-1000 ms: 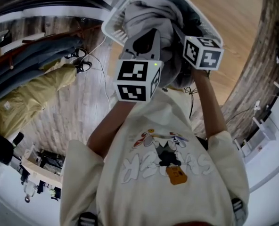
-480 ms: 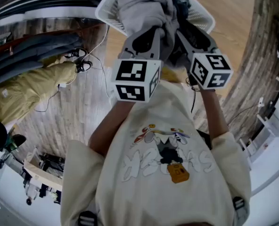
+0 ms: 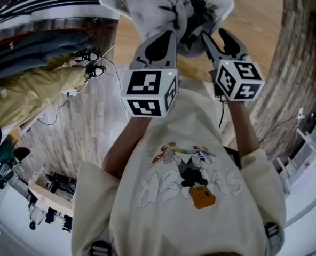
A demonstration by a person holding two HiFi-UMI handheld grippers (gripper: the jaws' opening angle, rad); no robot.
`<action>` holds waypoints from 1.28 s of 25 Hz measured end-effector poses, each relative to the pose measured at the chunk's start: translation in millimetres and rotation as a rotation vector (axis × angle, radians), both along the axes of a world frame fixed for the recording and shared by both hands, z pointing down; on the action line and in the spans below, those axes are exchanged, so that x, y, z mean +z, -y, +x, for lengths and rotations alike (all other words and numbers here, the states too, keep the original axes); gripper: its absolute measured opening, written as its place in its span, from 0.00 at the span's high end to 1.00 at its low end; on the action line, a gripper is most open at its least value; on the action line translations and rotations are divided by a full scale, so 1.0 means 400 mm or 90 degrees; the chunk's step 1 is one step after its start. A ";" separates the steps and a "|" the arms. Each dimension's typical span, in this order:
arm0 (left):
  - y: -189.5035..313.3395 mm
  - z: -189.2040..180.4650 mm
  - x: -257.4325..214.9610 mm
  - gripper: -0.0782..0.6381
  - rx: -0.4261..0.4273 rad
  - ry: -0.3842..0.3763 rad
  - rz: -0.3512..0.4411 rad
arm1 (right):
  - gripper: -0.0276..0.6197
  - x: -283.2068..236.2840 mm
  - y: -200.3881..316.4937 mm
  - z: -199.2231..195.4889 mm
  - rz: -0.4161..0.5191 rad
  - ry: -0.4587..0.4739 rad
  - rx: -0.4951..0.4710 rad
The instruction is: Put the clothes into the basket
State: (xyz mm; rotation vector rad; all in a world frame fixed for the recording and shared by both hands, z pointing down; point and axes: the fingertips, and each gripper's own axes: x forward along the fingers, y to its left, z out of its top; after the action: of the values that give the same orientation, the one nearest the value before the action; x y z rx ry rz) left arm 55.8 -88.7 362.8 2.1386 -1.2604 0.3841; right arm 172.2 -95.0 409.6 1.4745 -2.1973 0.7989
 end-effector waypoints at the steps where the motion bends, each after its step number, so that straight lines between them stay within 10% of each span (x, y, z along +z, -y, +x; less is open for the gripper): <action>1: -0.014 0.005 0.002 0.89 -0.001 0.002 -0.001 | 0.60 0.005 -0.015 0.006 -0.003 0.003 -0.001; 17: -0.172 -0.034 0.072 0.89 -0.052 0.006 -0.031 | 0.62 0.153 -0.182 -0.139 -0.136 0.084 -0.170; 25: -0.161 -0.065 0.041 0.89 -0.071 0.001 -0.010 | 0.87 0.068 -0.159 -0.172 -0.044 0.010 -0.195; 32: -0.110 -0.062 0.026 0.89 -0.057 -0.008 -0.001 | 0.88 0.019 -0.089 -0.179 -0.013 0.011 -0.176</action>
State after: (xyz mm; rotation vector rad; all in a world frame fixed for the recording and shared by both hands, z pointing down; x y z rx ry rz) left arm 31.1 -44.9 373.2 2.0709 -1.3436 0.3336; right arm 100.6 -59.5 417.4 1.1245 -2.3302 0.7392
